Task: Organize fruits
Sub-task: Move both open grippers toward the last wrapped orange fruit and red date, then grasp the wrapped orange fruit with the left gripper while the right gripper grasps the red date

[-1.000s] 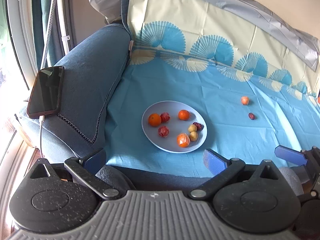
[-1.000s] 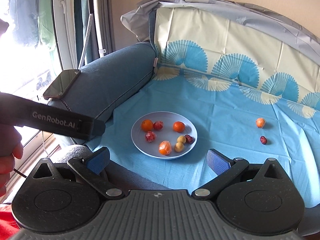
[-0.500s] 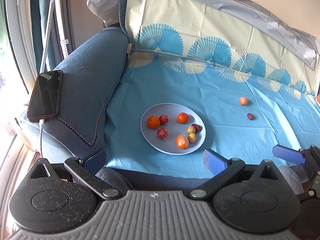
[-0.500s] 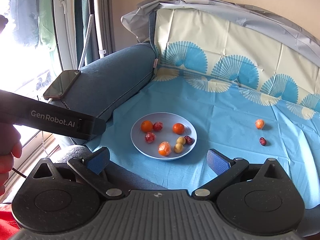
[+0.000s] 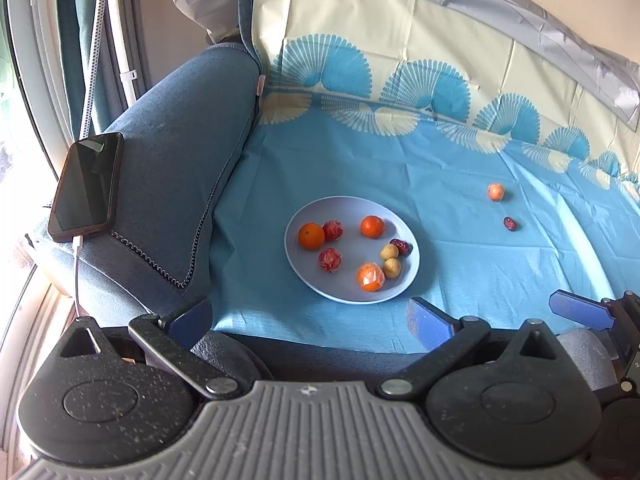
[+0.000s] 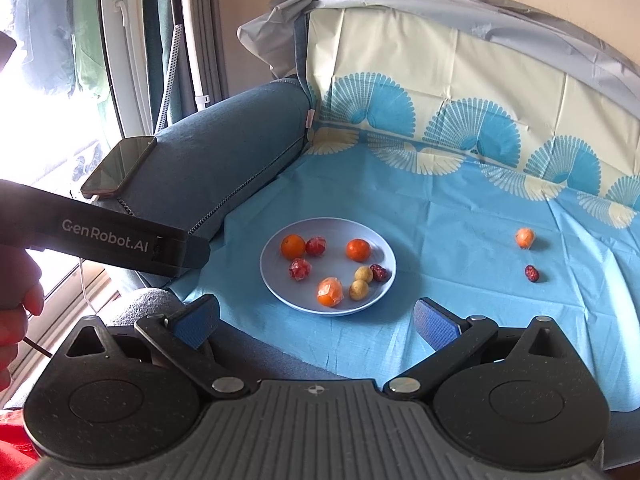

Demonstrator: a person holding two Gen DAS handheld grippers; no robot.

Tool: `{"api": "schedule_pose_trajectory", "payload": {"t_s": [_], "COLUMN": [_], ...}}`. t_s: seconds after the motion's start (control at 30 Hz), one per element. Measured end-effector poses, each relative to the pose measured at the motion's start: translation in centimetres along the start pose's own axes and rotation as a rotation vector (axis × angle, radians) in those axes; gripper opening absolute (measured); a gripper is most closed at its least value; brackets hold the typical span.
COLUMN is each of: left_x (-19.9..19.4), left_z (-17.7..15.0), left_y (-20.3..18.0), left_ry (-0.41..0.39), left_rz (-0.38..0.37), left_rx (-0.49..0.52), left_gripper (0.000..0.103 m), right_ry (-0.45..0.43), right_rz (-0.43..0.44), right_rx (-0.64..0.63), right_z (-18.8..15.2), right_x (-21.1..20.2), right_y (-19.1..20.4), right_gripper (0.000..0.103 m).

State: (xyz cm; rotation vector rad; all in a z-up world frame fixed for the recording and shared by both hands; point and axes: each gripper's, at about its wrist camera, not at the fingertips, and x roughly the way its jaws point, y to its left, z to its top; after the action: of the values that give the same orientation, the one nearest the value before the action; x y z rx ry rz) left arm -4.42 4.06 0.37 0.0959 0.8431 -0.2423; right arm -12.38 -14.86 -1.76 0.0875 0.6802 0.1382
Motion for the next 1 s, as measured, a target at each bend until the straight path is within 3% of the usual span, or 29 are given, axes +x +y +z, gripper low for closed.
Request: {"api": "schedule_pose_trajectory", "payload": {"t_s": [0.5, 0.8, 1.0], "left_x": [3.4, 8.0, 12.1], "left_z": [2.6, 5.0, 7.5], "left_y": [-2.8, -6.6, -9.4], "left_ry": [0.057, 0.119, 0.164], "left_rz": [-0.002, 0.007, 0.005], "left_rx": [0.026, 0.07, 0.068], "left_gripper": [0.103, 0.103, 0.103], "right_ry": [0.019, 0.009, 0.011], "right_rz": [-0.029, -0.209, -0.35], "right_rx": [0.13, 0.258, 0.33], "right_z": [-0.5, -1.7, -3.1], "right_x": [2.7, 7.3, 14.9], "right_y": [-4.5, -12.6, -21.0], "right_gripper": [0.102, 0.102, 0.102]}}
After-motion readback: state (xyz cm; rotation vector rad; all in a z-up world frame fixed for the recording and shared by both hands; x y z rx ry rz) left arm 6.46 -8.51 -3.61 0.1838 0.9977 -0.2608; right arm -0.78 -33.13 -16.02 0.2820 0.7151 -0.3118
